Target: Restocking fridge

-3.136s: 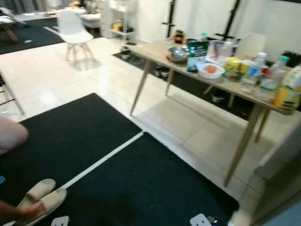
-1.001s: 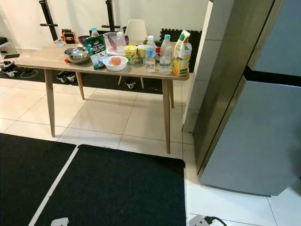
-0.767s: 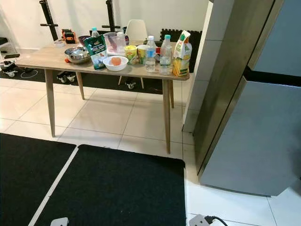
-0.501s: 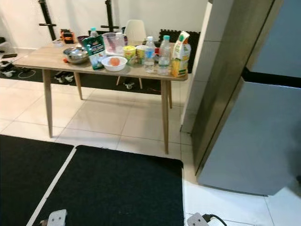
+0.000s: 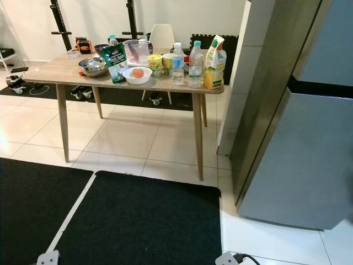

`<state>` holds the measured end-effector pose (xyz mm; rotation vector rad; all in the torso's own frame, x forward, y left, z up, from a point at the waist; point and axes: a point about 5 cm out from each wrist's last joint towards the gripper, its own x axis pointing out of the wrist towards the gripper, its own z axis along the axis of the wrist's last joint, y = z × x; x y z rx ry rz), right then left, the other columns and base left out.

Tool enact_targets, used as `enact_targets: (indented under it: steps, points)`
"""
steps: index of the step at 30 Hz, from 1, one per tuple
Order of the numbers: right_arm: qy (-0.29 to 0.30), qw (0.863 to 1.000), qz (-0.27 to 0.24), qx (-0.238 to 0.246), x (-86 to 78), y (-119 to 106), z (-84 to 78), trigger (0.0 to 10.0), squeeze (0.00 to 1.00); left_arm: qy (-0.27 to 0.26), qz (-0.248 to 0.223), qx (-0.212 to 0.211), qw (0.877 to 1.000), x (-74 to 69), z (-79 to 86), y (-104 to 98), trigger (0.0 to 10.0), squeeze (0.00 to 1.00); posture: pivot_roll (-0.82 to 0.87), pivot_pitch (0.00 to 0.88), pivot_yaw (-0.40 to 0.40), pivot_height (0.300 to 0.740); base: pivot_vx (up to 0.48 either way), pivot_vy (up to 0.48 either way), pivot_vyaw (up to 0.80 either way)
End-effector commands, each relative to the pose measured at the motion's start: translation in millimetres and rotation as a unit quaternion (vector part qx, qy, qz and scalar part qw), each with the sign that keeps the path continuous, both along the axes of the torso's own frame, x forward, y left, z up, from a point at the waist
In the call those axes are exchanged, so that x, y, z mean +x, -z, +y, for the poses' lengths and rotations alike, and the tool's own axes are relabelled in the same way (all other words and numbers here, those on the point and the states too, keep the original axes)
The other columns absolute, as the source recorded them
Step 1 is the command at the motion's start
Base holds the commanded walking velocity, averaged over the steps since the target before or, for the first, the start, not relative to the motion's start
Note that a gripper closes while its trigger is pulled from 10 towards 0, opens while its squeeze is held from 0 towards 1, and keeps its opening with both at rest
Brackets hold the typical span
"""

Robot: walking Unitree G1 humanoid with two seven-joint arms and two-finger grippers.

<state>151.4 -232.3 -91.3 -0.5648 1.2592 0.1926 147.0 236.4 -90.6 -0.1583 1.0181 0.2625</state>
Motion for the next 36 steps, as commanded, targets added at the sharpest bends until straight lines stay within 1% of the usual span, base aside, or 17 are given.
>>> enact_targets:
  steps: [1, 3, 5, 6, 8, 13, 20, 29, 36]
  points:
    - [-0.002, 1.000, 0.001, 0.000, -0.3, 0, 0.8, 10.0, 0.00, 0.020, 0.008, 0.011, 1.000, 1.7, 3.5, -1, 10.0, 0.00, -0.09, 0.000, 0.029, 0.740, 0.000, 0.000, 0.00]
    - [-0.002, 1.000, 0.001, 0.000, -0.5, 1, 1.3, 10.0, 0.00, 0.031, 0.020, 0.015, 0.999, -0.3, -0.2, 1, 10.0, 0.00, -0.10, 0.000, 0.032, 0.740, 0.000, 0.000, 0.00]
    - [-0.002, 1.000, 0.001, 0.001, -0.9, 1, 2.1, 10.0, 0.00, 0.031, 0.028, 0.012, 0.999, -4.9, -3.7, 3, 10.0, 0.00, -0.10, 0.000, 0.033, 0.740, 0.000, 0.000, 0.00]
    - [-0.002, 1.000, 0.001, 0.001, -0.9, 1, 2.1, 10.0, 0.00, 0.031, 0.028, 0.012, 0.999, -4.9, -3.7, 3, 10.0, 0.00, -0.10, 0.000, 0.033, 0.740, 0.000, 0.000, 0.00]
    - [-0.003, 1.000, 0.001, 0.003, -0.5, 1, 3.1, 10.0, 0.00, 0.028, 0.037, 0.006, 0.999, -13.6, -8.2, 7, 10.0, 0.00, -0.09, 0.000, 0.025, 0.740, 0.263, 0.000, 0.00]
    - [-0.004, 1.000, 0.002, 0.002, -0.4, 1, 3.3, 10.0, 0.00, 0.026, 0.042, 0.002, 0.999, -18.0, -10.3, 9, 10.0, 0.00, -0.09, 0.000, 0.025, 0.740, 0.268, 0.000, 0.00]
    - [-0.003, 1.000, 0.001, 0.002, 0.0, 1, 2.5, 10.0, 0.00, 0.031, 0.044, 0.000, 0.999, -17.9, -12.0, 9, 10.0, 0.00, -0.09, 0.000, 0.025, 0.740, 0.272, 0.000, 0.00]
    - [-0.004, 1.000, 0.001, 0.002, 0.7, 0, -0.6, 10.0, 0.00, 0.050, 0.040, 0.004, 0.998, -12.7, -12.9, 8, 10.0, 0.00, -0.08, 0.000, 0.037, 0.740, 0.283, 0.000, 0.00]
    - [-0.006, 1.000, 0.004, 0.002, 0.8, -1, -3.2, 10.0, 0.00, 0.051, 0.045, 0.006, 0.998, -16.3, -9.7, 8, 10.0, 0.00, -0.07, 0.000, 0.032, 0.740, 0.283, 0.000, 0.00]
